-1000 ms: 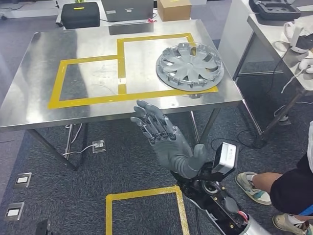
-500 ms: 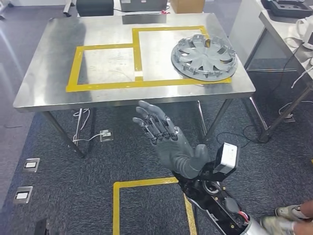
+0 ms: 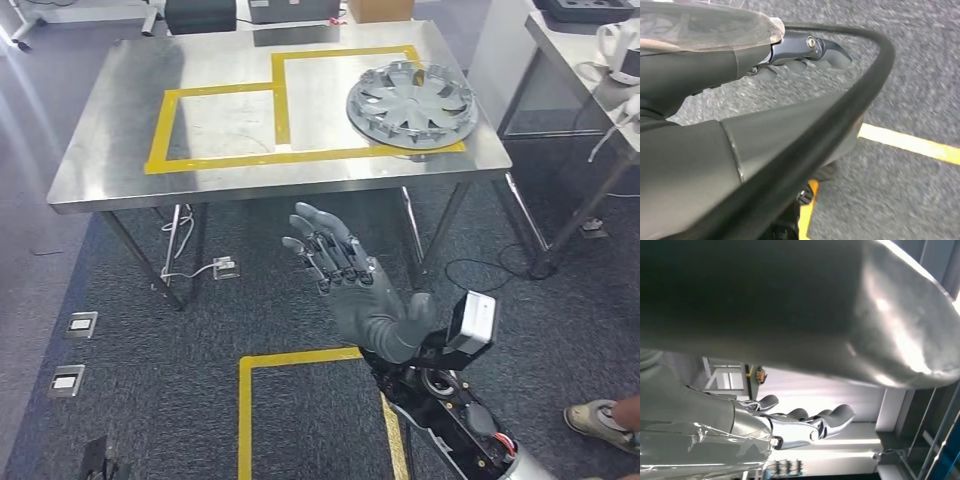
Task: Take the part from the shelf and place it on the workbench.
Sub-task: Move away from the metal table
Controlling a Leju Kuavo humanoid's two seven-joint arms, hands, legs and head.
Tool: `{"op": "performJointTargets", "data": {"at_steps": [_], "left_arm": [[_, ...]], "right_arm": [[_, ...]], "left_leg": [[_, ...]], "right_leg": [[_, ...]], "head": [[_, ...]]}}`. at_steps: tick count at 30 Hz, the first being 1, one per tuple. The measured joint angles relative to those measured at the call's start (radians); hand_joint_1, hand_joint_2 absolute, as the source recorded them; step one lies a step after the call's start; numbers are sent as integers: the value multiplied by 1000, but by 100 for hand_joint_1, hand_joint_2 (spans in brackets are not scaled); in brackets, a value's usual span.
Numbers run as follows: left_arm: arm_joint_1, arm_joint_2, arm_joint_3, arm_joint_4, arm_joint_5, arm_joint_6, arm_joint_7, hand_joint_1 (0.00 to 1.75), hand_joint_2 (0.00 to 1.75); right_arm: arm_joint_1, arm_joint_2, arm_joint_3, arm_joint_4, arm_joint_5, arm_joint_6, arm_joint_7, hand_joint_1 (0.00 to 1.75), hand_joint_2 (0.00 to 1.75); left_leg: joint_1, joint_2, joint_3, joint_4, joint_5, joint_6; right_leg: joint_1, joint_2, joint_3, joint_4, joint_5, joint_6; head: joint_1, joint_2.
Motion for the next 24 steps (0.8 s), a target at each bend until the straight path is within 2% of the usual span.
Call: {"op": "performJointTargets", "data": {"at_steps": [1,2,3,4,5,6,7,8,9,11,12,13,14,16,17,18,19,20,22,23,24], "left_arm": [[0,1,0,0,-1,0,0,0,0],[1,1,0,0,-1,0,0,0,0],[1,1,0,0,-2,0,-1,0,0],[1,1,0,0,-2,0,-1,0,0],[1,2,0,0,-2,0,-2,0,0],[0,2,0,0,-2,0,-3,0,0],[0,2,0,0,-2,0,-4,0,0],[1,3,0,0,-2,0,-6,0,0],[1,3,0,0,-1,0,-7,0,0],[1,3,0,0,-1,0,-9,0,0],[0,3,0,0,0,0,-9,0,0],[0,4,0,0,0,0,-9,0,0],[0,5,0,0,1,0,-10,0,0],[2,7,0,0,1,0,-10,0,0],[3,7,0,0,1,0,-10,0,0],[4,7,0,0,1,0,-10,0,0],[4,7,0,0,1,0,-10,0,0],[4,7,0,0,1,0,-10,0,0],[4,6,0,0,1,0,-10,0,0],[4,7,0,0,1,0,-10,0,0],[4,7,0,0,1,0,-10,0,0]], "right_arm": [[2,0,0,0,-4,0,-1,0,0],[4,0,-1,1,-8,1,-2,0,0],[5,0,-1,1,-12,2,-4,0,0],[6,0,-2,1,-17,3,-5,0,0],[6,0,-2,2,-21,4,-7,0,0],[5,0,-3,2,-25,6,-8,0,0],[5,0,-4,2,-29,7,-9,0,0],[5,0,-4,2,-32,9,-10,0,0],[4,0,-5,2,-34,11,-10,0,0],[6,0,-5,3,-37,14,-11,0,0],[7,0,-5,3,-37,15,-10,0,0],[7,0,-6,4,-38,15,-10,0,0],[7,0,-6,4,-39,16,-10,0,0],[8,0,-6,5,-40,16,-10,0,0],[9,0,-6,6,-40,16,-10,0,0],[11,0,-6,7,-40,16,-10,0,0],[12,-1,-6,8,-40,16,-10,0,0],[12,-1,-6,9,-40,16,-10,0,0],[11,-1,-6,9,-40,16,-10,0,0],[10,-1,-6,9,-40,16,-10,0,0],[10,-1,-6,9,-40,16,-10,0,0]], "left_leg": [[1,0,-17,64,-30,-5],[3,0,-24,110,-35,-9],[5,0,-17,125,-15,-13],[8,-1,7,106,18,-16],[12,-5,49,54,50,-19],[15,-18,101,-21,62,-22],[17,-33,147,-90,59,-20],[17,-43,179,-143,49,-15],[15,-48,193,-171,36,-8],[11,-32,189,-177,40,13],[11,-22,185,-177,46,24],[11,-12,180,-178,53,34],[11,-2,172,-179,60,41],[9,16,156,-178,71,47],[9,25,148,-177,76,46],[8,33,142,-177,81,44],[9,41,139,-176,84,42],[9,50,137,-176,86,40],[8,66,138,-176,89,34],[6,74,137,-176,92,28],[4,81,136,-176,94,22]], "right_leg": [[0,2,-15,1,10,1],[0,6,-29,2,20,3],[-1,9,-44,4,30,6],[-2,14,-59,8,39,10],[-4,19,-74,15,47,15],[-5,25,-90,24,53,21],[-5,31,-103,35,58,26],[-4,37,-112,44,63,31],[-4,44,-119,49,68,36],[-8,58,-126,53,79,47],[-9,56,-135,64,71,52],[-11,48,-150,93,47,58],[-14,37,-172,146,8,63],[-19,18,-217,288,-81,72],[-22,15,-226,341,-107,75],[-24,13,-218,359,-113,77],[-25,10,-189,335,-101,78],[-26,2,-143,273,-75,78],[-21,-31,-51,123,-41,73],[-16,-44,-25,76,-35,68],[-11,-51,-16,55,-39,62]], "head": [[-6,0],[-11,0],[-15,0],[-20,0],[-23,0],[-28,0],[-30,0],[-31,0],[-31,0],[-25,0],[-23,0],[-19,0],[-14,0],[-2,0],[2,0],[6,0],[10,0],[14,0],[21,0],[23,0],[23,0]]}}
